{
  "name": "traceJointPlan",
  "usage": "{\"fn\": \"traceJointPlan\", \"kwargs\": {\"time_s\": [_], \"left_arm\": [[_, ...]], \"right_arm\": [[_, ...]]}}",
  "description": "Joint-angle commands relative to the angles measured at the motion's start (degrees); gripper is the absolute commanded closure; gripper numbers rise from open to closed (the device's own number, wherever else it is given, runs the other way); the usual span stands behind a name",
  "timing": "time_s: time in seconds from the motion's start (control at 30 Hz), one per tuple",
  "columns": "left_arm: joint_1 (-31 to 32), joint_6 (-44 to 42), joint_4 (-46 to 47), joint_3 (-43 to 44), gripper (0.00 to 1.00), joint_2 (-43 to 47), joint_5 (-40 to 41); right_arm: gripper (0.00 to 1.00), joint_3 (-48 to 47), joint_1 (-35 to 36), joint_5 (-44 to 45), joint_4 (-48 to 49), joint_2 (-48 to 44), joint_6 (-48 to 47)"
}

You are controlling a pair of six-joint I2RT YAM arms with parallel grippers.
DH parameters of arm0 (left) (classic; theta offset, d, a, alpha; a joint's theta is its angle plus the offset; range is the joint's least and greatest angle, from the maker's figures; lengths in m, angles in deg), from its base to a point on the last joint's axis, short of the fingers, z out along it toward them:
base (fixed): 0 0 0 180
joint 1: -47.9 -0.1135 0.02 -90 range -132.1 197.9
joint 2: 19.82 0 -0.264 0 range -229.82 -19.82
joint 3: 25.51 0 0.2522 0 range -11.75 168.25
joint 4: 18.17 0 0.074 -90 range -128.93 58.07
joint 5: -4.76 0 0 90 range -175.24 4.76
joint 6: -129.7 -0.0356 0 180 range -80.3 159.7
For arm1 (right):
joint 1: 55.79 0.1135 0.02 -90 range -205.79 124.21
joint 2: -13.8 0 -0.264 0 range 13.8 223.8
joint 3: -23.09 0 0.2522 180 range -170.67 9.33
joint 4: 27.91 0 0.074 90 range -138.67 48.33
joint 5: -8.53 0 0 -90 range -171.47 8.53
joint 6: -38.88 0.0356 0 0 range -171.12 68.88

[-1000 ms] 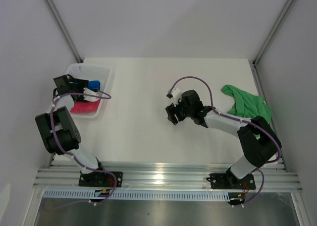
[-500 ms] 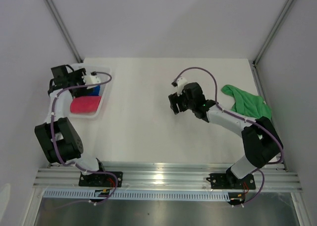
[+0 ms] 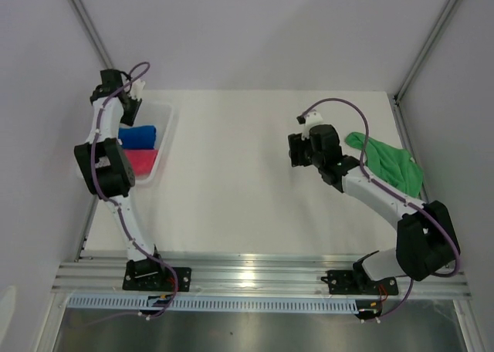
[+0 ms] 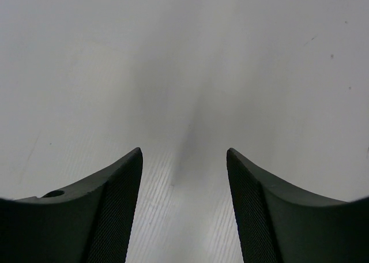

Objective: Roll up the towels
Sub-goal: Place the rolled towel into the container

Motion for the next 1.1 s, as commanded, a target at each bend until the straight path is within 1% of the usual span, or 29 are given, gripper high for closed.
{"fn": "traceJointPlan", "kwargs": {"time_s": [0.0,0.13,0.23,0.47,0.6,0.7,0.73,0.77,0.83,0.93,1.07], "left_arm": [[1.7,7.5,-9.3,3.1,0.63,-4.2,8.1],[2.6,6.6,-5.5,2.6,0.61,-6.3,9.6],[3.2,6.6,-4.9,5.4,0.59,-7.9,11.0],[4.6,6.0,-2.9,6.1,0.58,-10.0,12.7],[4.9,6.4,-0.9,6.3,0.55,-10.3,11.2],[5.6,4.8,-4.0,9.9,0.54,-12.5,10.1],[5.9,4.3,-7.6,12.6,0.54,-14.5,9.6],[6.1,3.7,-9.4,13.2,0.53,-15.4,9.1],[6.1,3.0,-12.3,12.8,0.54,-16.6,8.1],[6.0,2.3,-14.3,12.5,0.55,-17.3,6.7],[5.7,2.3,-13.3,10.6,0.55,-15.1,4.9]], "right_arm": [[0.37,1.9,0.2,-0.6,3.2,-4.8,1.0],[0.38,5.9,0.2,-0.6,5.8,-8.0,0.4],[0.38,7.3,0.2,-1.6,6.4,-9.8,0.4],[0.38,7.9,0.2,-3.0,6.5,-10.1,-0.6],[0.38,7.6,0.2,-4.6,7.7,-9.2,-0.7],[0.38,6.7,0.2,-4.9,7.3,-8.2,-1.1],[0.38,6.4,0.2,-4.9,7.2,-8.1,-1.2],[0.38,6.3,0.2,-4.7,6.5,-8.0,-1.5],[0.38,6.0,0.2,-4.3,6.3,-8.1,-1.8],[0.37,6.1,0.2,-3.9,6.2,-8.5,-2.2],[0.37,6.2,0.2,-4.1,6.0,-8.2,-2.1]]}}
